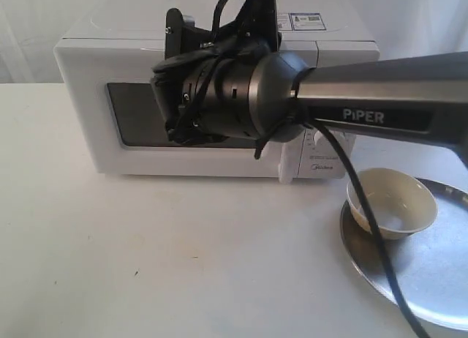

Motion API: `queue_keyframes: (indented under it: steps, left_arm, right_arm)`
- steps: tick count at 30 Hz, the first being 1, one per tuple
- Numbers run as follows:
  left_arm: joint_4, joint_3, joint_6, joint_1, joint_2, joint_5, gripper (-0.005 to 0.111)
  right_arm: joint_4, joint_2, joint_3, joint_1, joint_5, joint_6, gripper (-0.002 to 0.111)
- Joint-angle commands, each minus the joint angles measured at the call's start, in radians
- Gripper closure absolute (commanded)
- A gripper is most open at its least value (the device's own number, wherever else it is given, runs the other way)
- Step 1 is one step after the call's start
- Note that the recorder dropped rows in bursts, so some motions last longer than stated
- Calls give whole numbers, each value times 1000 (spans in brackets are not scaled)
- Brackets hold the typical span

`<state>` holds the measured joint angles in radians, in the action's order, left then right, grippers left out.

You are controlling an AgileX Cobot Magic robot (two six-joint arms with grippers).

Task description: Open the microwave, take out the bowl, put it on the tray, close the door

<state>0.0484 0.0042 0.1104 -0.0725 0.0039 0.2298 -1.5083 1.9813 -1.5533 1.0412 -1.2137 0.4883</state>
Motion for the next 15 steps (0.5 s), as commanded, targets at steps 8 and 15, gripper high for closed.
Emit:
queue_keyframes:
  steps: [8,15]
  left_arm:
    - [-4,-4,-2,4,-4,1,107]
    - [-4,-4,-2,4,-4,1,107]
  right_arm:
    - [249,-394,85,34,-7,43,108]
    - [391,-600,90,37,-7,38,108]
